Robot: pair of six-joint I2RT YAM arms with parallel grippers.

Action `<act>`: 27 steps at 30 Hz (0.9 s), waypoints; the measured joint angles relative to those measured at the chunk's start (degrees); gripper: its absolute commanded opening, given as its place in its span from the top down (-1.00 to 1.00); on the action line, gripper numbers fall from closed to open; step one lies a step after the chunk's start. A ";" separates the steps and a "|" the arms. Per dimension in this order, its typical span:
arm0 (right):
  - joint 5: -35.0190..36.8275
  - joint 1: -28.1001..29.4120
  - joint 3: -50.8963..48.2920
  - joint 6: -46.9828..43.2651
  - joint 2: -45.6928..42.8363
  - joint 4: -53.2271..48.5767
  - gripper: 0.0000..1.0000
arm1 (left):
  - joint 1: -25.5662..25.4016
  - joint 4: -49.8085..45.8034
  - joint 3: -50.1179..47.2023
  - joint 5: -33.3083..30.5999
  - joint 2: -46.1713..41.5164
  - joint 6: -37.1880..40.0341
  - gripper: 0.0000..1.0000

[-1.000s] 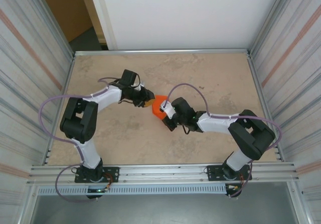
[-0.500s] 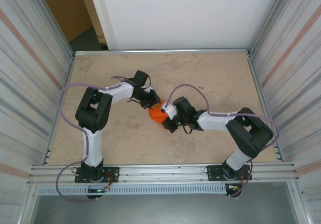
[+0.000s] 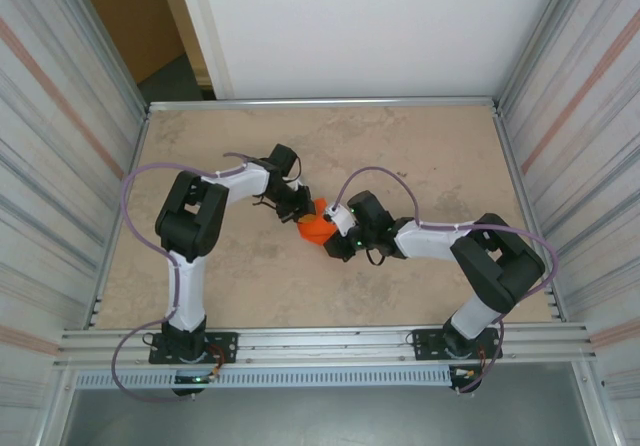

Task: Fold a paper plane with a square sheet of paper (pick it up from the middle)
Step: Third fold the triangle at the center of the table.

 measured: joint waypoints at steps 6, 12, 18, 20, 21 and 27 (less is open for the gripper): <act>-0.24 -0.28 0.00 0.98 0.00 0.00 0.69 | 0.00 -0.59 0.50 -0.04 0.24 0.98 0.85; -0.39 -0.35 0.00 1.20 0.00 0.00 0.84 | 0.00 -0.81 0.76 -0.02 0.44 1.73 0.86; -0.37 -0.39 1.11 1.22 1.01 -0.70 0.87 | -0.07 -1.03 1.46 0.17 0.90 2.99 0.86; -0.39 -0.52 2.38 1.22 2.32 -1.36 0.87 | -0.26 -1.03 1.84 0.17 1.11 3.56 0.87; -0.37 -0.63 2.97 1.25 2.95 -1.64 0.87 | -0.42 -1.01 2.08 0.22 1.27 3.91 0.86; -0.35 -1.31 4.55 2.36 4.81 -2.71 0.87 | -0.76 -1.03 3.37 1.31 2.34 5.86 0.87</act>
